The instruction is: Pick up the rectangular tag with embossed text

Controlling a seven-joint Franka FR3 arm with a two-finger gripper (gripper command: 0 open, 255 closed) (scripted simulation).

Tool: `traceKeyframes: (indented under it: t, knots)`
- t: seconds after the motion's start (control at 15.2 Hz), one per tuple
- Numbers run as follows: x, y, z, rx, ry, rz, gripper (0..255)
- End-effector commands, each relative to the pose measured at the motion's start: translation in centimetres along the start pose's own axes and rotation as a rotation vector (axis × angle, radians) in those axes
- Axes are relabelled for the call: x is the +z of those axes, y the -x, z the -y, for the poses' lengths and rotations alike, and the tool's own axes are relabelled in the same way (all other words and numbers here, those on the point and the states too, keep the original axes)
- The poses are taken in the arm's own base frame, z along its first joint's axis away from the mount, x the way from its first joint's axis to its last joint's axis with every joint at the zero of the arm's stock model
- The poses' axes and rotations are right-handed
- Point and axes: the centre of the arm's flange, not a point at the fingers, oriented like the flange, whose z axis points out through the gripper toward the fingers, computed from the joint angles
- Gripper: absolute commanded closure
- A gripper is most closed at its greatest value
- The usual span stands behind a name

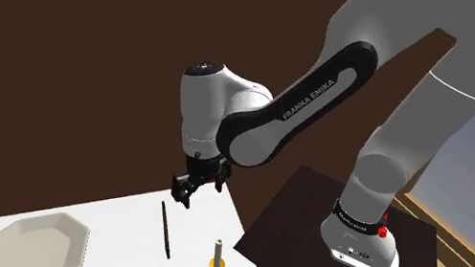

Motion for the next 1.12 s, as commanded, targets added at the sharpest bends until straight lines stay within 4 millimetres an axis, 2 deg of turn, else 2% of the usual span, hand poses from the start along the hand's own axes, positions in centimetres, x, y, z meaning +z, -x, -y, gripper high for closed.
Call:
traceKeyframes:
  t: [0.0, 0.66, 1.06]
  knots:
    - [1.8, 0.2, 1.9, 0.029, 0.005, 0.005, 0]
    - [11.1, 0.5, 11.4, 0.156, 0.042, 0.028, 0]
    - [14.3, 0.6, 11.5, 0.156, 0.042, 0.028, 0]
